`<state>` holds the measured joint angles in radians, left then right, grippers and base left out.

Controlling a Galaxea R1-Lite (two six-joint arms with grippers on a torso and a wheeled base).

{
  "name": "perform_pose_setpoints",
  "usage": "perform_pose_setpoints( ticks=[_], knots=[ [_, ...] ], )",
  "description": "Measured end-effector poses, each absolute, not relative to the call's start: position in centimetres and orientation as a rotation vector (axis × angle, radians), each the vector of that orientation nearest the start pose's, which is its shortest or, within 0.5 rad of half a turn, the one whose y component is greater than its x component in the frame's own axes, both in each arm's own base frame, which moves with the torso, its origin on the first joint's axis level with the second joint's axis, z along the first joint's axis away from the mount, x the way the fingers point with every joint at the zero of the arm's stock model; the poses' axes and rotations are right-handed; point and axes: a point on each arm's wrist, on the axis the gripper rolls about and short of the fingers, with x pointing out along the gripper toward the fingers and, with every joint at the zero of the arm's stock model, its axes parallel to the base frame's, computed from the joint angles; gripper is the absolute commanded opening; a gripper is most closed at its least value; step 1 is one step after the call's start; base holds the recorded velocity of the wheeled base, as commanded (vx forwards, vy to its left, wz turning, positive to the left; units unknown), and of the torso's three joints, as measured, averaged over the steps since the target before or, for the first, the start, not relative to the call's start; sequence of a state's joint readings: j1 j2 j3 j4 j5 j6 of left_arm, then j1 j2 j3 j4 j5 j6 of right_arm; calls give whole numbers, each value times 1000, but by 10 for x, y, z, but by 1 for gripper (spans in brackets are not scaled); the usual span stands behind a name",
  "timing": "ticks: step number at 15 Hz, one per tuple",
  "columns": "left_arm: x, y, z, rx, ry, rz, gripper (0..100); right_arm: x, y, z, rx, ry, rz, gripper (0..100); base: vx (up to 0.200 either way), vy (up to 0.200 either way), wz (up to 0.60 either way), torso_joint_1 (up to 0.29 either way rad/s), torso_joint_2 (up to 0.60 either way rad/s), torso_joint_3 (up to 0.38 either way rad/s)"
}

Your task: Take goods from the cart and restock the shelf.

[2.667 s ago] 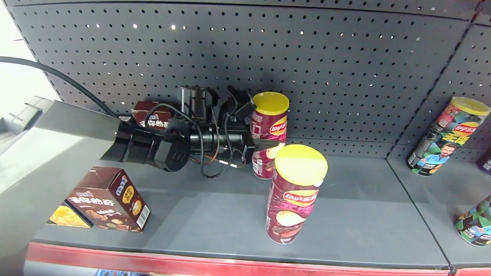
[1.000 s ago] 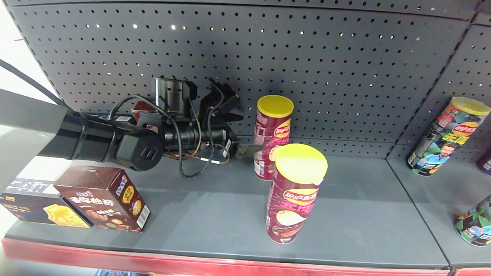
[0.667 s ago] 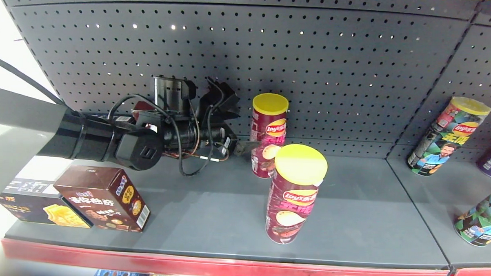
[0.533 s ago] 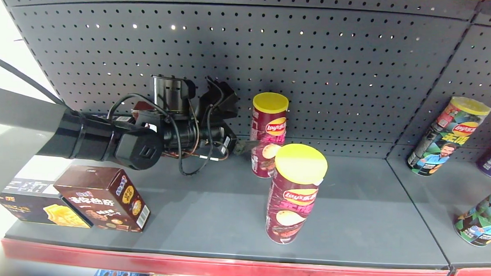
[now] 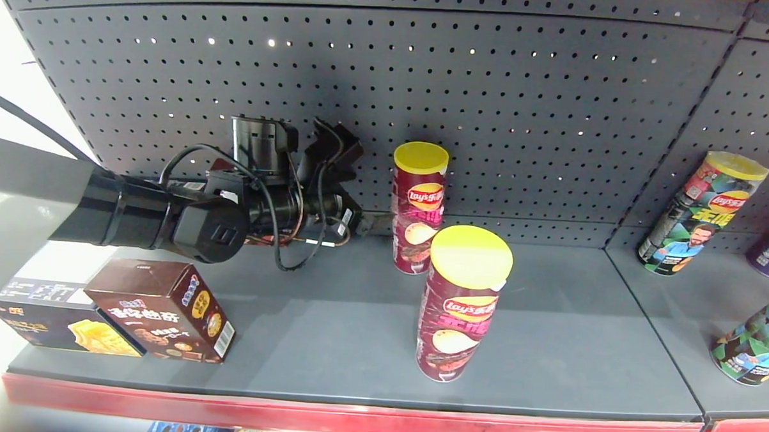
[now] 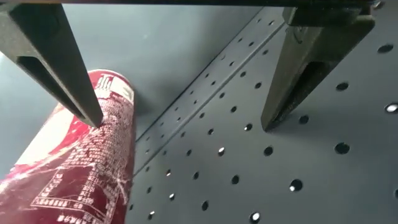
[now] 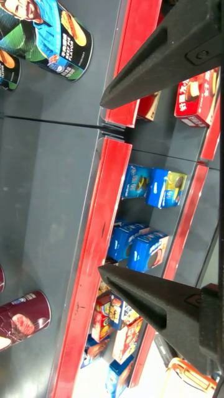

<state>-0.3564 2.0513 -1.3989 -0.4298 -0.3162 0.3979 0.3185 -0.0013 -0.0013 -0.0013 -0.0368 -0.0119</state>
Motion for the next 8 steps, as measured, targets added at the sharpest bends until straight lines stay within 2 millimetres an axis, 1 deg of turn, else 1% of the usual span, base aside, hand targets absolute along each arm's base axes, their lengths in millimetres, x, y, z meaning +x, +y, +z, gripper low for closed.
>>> perform_pose_setpoints(
  ticks=[6, 8],
  knots=[
    [395, -150, 196, 399, 113, -621, 100, -22, -8, 76, -11, -5, 282, 100, 0, 0, 0, 0, 0, 0],
    [394, -150, 196, 409, 110, -618, 100, -22, -8, 76, -11, -5, 282, 100, 0, 0, 0, 0, 0, 0]
  ],
)
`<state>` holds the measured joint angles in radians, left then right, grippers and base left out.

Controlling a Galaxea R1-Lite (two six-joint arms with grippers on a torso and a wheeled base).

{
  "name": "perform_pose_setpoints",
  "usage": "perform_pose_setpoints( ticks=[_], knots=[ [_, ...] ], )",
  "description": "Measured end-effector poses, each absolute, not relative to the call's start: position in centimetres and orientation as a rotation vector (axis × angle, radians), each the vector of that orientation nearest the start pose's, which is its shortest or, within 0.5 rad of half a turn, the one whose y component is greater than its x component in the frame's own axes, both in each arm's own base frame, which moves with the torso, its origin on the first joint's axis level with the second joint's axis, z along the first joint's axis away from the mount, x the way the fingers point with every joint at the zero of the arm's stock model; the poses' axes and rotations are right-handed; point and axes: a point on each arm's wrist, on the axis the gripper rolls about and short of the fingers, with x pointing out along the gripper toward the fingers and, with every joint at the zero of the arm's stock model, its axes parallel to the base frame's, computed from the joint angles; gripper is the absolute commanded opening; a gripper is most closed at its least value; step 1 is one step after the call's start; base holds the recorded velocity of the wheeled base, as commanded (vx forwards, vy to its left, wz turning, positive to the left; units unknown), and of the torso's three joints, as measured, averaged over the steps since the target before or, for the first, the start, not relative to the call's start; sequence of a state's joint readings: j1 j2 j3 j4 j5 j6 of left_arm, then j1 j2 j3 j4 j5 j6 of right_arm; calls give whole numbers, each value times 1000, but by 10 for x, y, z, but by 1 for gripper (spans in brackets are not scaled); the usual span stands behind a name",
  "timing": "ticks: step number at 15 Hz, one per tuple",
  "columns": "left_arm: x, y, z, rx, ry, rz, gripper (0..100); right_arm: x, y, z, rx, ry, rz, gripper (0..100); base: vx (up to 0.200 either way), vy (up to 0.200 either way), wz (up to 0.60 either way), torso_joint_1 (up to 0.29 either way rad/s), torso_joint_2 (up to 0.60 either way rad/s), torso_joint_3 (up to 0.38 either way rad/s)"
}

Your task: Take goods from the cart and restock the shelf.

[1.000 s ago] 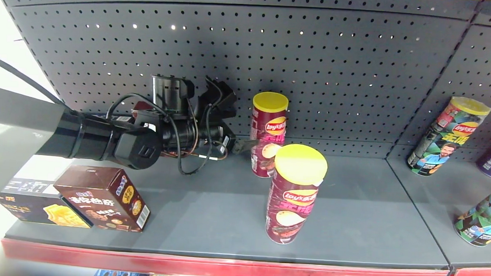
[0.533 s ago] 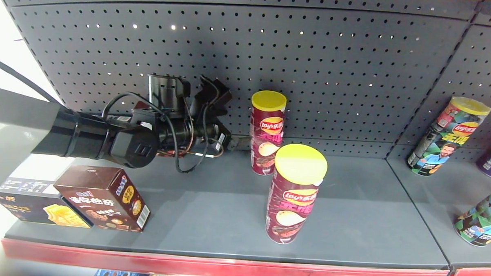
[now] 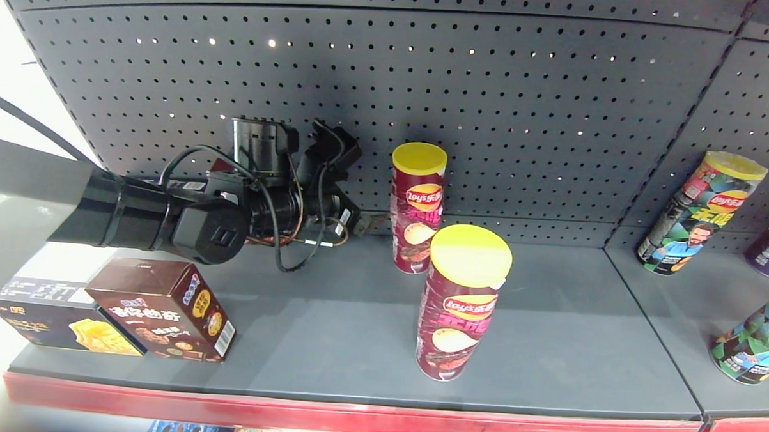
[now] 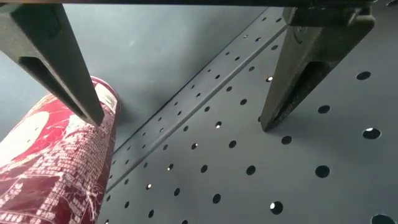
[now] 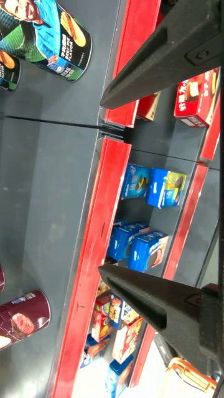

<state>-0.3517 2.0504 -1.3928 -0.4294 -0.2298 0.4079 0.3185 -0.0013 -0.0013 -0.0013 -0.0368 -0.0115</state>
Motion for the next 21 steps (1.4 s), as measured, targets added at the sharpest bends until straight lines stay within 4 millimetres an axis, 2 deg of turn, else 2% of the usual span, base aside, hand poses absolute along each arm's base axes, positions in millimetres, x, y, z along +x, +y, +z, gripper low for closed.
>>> perform_pose_setpoints(
  ticks=[14, 21],
  knots=[
    [389, -166, 195, 437, 87, -656, 100, -22, -8, 76, -11, -5, 282, 100, 0, 0, 0, 0, 0, 0],
    [389, -155, 182, 456, 142, -599, 100, -22, -8, 76, -11, -5, 282, 100, 0, 0, 0, 0, 0, 0]
  ],
)
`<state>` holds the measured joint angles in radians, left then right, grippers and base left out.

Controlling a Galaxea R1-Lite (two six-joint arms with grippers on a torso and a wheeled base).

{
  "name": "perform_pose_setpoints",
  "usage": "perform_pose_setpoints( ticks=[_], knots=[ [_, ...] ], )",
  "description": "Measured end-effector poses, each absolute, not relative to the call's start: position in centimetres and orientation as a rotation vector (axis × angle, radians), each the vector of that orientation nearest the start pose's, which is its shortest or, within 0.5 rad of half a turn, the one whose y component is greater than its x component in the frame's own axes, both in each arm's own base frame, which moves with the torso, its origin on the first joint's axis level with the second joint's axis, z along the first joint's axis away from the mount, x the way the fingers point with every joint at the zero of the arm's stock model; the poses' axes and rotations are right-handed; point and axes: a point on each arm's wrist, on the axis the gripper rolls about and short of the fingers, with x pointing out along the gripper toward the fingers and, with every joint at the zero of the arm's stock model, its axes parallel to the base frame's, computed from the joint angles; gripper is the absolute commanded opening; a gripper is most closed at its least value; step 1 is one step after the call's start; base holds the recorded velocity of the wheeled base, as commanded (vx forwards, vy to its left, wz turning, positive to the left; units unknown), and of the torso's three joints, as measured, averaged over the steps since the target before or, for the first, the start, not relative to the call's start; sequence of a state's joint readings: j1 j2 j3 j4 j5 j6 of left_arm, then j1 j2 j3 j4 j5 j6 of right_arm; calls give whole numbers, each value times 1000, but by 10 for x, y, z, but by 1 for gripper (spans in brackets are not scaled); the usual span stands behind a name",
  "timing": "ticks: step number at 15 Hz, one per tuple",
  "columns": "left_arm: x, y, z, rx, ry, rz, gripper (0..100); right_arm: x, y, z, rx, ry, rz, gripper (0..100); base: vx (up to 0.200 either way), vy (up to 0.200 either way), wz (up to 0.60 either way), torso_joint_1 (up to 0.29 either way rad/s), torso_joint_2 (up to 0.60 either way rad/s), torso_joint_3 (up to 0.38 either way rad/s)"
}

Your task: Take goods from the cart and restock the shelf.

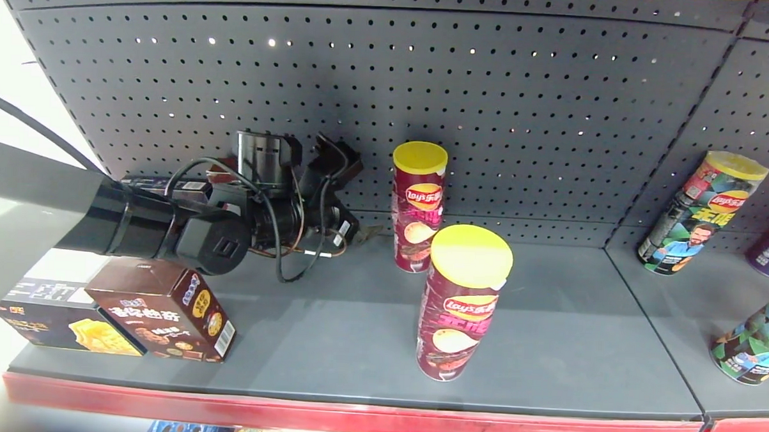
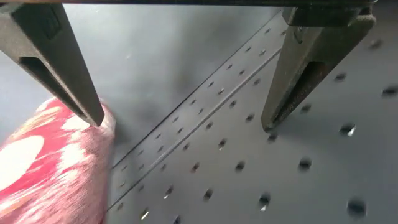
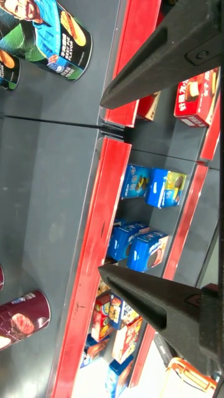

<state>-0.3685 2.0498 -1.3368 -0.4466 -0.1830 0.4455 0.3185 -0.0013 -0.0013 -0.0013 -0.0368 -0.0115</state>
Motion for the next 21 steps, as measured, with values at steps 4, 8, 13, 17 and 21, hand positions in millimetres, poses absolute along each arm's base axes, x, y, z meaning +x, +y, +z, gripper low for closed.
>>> perform_pose_setpoints(
  ticks=[4, 8, 13, 17, 21],
  knots=[
    [387, -160, 177, 498, 146, -604, 100, -22, -8, 76, -11, -5, 282, 100, 0, 0, 0, 0, 0, 0],
    [388, -172, 169, 503, 158, -619, 100, -22, -8, 76, -11, -5, 282, 100, 0, 0, 0, 0, 0, 0],
    [389, -179, 165, 500, 158, -632, 100, -22, -8, 76, -11, -5, 282, 100, 0, 0, 0, 0, 0, 0],
    [390, -185, 164, 499, 157, -643, 100, -22, -8, 76, -11, -5, 282, 100, 0, 0, 0, 0, 0, 0],
    [391, -184, 163, 498, 159, -641, 100, -22, -8, 76, -11, -5, 282, 100, 0, 0, 0, 0, 0, 0]
  ],
)
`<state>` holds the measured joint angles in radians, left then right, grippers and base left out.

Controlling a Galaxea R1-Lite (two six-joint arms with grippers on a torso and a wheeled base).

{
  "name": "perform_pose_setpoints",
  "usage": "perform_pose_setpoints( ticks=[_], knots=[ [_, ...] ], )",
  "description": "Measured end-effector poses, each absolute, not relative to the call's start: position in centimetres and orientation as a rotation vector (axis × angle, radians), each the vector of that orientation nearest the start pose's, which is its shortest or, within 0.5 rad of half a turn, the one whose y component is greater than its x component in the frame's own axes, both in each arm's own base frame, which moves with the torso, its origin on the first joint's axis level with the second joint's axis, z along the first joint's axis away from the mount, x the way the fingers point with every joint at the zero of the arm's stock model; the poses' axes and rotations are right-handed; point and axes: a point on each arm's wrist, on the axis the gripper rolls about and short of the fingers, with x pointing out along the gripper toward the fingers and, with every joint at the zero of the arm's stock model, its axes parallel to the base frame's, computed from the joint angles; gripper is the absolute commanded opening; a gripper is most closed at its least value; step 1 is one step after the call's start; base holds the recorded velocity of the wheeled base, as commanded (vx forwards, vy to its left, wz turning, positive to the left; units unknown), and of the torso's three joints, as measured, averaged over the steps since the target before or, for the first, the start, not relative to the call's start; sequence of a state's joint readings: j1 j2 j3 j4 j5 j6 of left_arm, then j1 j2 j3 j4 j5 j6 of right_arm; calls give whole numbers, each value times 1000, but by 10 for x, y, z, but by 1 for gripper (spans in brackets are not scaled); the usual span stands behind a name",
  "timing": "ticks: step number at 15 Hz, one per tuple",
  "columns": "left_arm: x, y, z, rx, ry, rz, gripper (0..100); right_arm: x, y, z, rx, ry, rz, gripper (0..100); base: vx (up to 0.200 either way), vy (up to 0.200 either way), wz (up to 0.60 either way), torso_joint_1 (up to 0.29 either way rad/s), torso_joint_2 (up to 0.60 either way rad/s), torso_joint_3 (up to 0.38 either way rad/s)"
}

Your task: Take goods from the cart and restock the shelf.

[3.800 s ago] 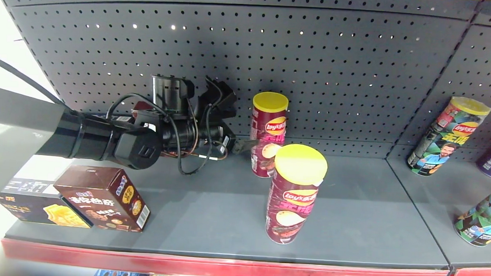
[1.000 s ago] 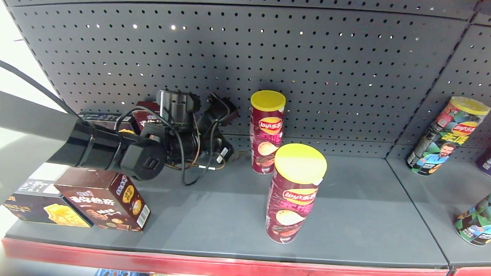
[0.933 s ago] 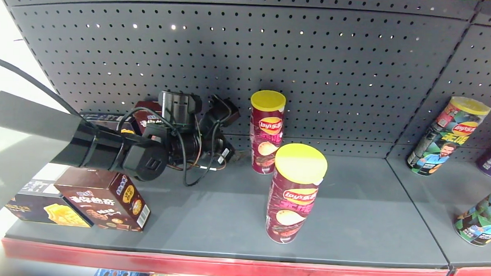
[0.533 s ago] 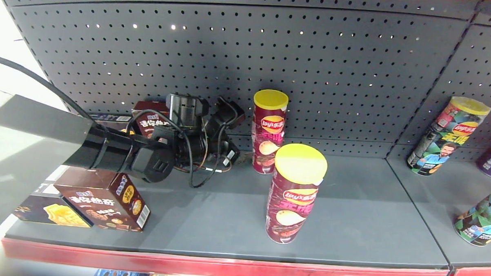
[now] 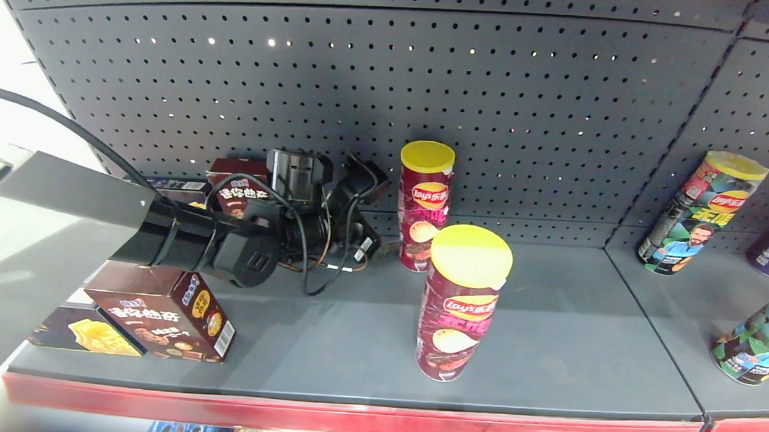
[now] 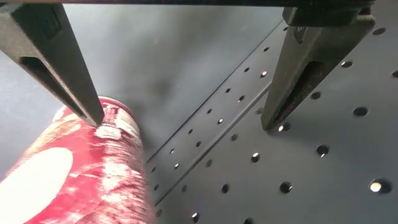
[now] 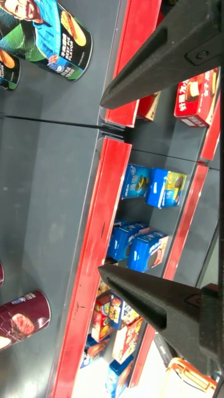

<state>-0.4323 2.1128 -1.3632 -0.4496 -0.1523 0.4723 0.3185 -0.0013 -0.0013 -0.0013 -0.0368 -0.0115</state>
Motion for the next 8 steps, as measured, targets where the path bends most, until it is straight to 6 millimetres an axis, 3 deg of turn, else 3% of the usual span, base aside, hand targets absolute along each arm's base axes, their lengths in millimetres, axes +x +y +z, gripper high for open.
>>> perform_pose_setpoints(
  ticks=[4, 8],
  knots=[
    [394, -177, 162, 507, 170, -601, 100, -22, -8, 76, -11, -5, 282, 100, 0, 0, 0, 0, 0, 0],
    [396, -182, 157, 507, 179, -605, 100, -22, -8, 76, -11, -5, 282, 100, 0, 0, 0, 0, 0, 0]
  ],
)
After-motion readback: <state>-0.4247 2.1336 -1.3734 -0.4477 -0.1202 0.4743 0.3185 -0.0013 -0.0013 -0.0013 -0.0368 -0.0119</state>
